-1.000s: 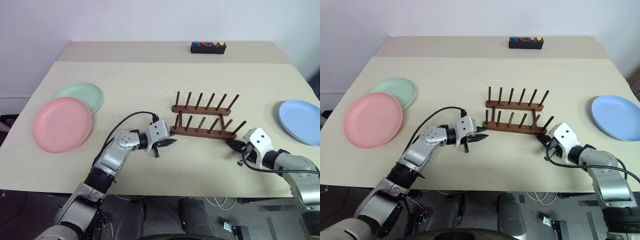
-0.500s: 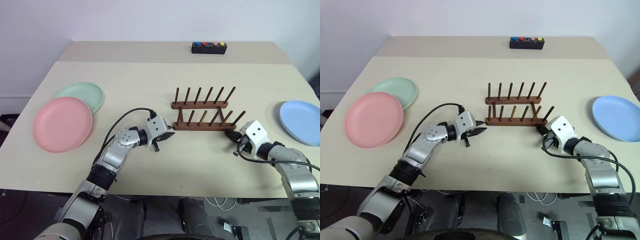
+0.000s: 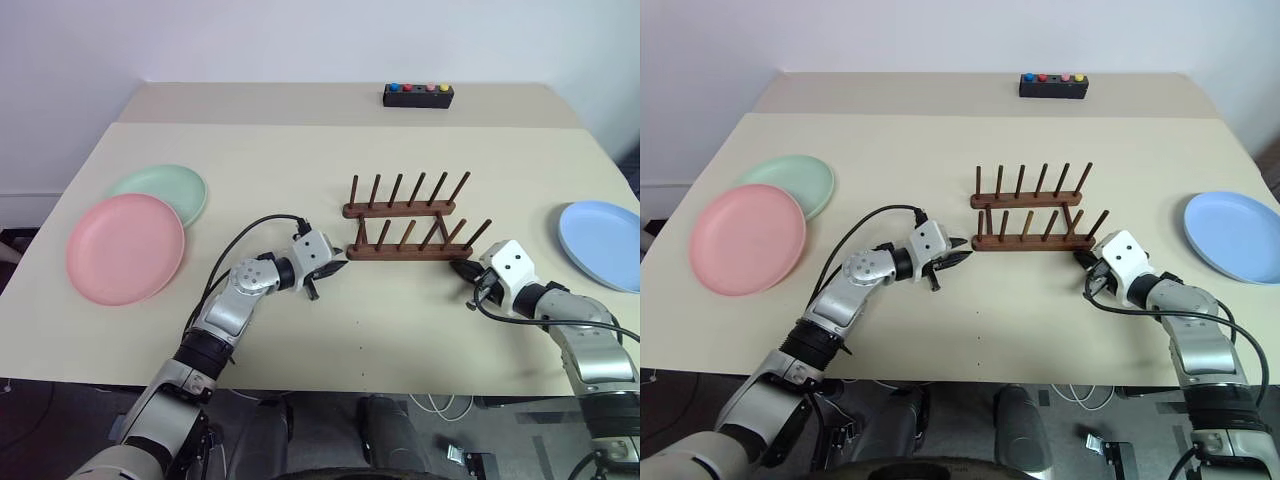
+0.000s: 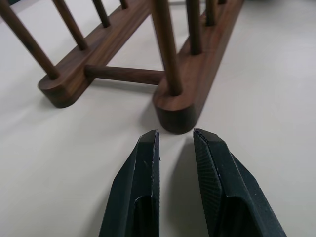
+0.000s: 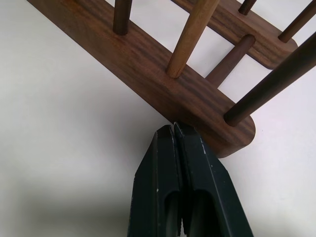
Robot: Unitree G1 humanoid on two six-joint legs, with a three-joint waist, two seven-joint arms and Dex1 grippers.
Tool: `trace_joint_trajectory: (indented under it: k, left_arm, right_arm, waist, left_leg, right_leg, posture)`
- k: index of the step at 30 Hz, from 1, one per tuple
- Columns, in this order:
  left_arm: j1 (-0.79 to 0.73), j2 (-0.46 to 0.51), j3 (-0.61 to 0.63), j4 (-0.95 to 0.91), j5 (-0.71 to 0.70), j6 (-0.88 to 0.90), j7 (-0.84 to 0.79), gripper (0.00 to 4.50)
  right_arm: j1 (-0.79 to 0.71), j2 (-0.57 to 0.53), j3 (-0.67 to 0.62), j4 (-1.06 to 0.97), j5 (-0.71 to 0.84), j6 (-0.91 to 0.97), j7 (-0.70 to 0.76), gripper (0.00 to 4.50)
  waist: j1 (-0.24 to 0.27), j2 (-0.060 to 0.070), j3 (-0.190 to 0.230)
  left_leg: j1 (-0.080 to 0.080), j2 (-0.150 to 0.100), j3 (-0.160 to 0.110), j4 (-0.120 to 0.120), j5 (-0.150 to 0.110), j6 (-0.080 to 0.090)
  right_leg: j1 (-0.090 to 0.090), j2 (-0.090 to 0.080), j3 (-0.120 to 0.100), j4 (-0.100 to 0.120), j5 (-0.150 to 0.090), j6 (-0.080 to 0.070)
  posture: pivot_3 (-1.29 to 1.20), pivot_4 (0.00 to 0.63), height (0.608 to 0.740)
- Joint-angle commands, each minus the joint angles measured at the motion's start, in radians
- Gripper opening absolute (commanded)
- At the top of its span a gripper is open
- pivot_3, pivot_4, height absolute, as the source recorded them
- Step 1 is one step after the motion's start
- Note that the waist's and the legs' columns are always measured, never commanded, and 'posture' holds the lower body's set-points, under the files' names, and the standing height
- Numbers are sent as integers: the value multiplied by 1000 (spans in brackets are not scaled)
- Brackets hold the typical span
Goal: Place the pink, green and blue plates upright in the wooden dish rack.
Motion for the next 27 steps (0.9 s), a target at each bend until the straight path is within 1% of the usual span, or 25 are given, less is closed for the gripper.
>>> trace_joint_trajectory:
  k: [1, 7, 11, 20, 24, 27]
  left_arm:
    - [-18, -3, 29, 13, 12, -11, 30, 1078]
    - [-17, -5, 35, 20, 10, -11, 33, 1078]
    - [0, 16, 38, -7, -7, 14, -17, 1078]
    - [51, 84, 77, -121, -90, 77, -124, 1078]
    - [77, 100, 86, -192, -145, 135, -184, 1078]
    - [84, 92, 68, -223, -156, 152, -208, 1078]
  right_arm:
    - [4, 4, 6, 6, -10, 5, -3, 26]
    - [7, 1, 5, 2, -9, 6, 0, 26]
    - [11, 1, 6, -8, -5, 9, 5, 26]
    - [71, -26, -31, -86, 37, 37, 48, 26]
    - [96, -43, -55, -117, 62, 51, 68, 26]
    - [104, -46, -61, -120, 61, 53, 71, 26]
  waist:
    - [0, 0, 0]
    - [0, 0, 0]
    - [0, 0, 0]
    - [-1, 0, 0]
    - [-1, 0, 0]
    - [2, 0, 0]
  left_leg:
    - [0, 0, 0, 0, 0, 0]
    - [0, 0, 0, 0, 0, 0]
    - [0, 0, 0, 0, 0, 0]
    - [0, 0, 0, -2, 0, 0]
    - [0, 0, 0, -2, 0, 0]
    - [0, 0, 0, -2, 0, 0]
  right_leg:
    - [0, 0, 0, 0, 0, 0]
    - [0, 0, 0, 0, 0, 0]
    - [0, 0, 0, 0, 0, 0]
    - [-1, 0, 0, 0, 0, 1]
    - [-1, 0, 0, 0, 0, 0]
    - [-1, 0, 0, 0, 0, 0]
  posture:
    - [0, 150, 734]
    - [0, 150, 734]
    - [0, 150, 734]
    - [0, 150, 734]
    - [0, 150, 734]
    - [0, 150, 734]
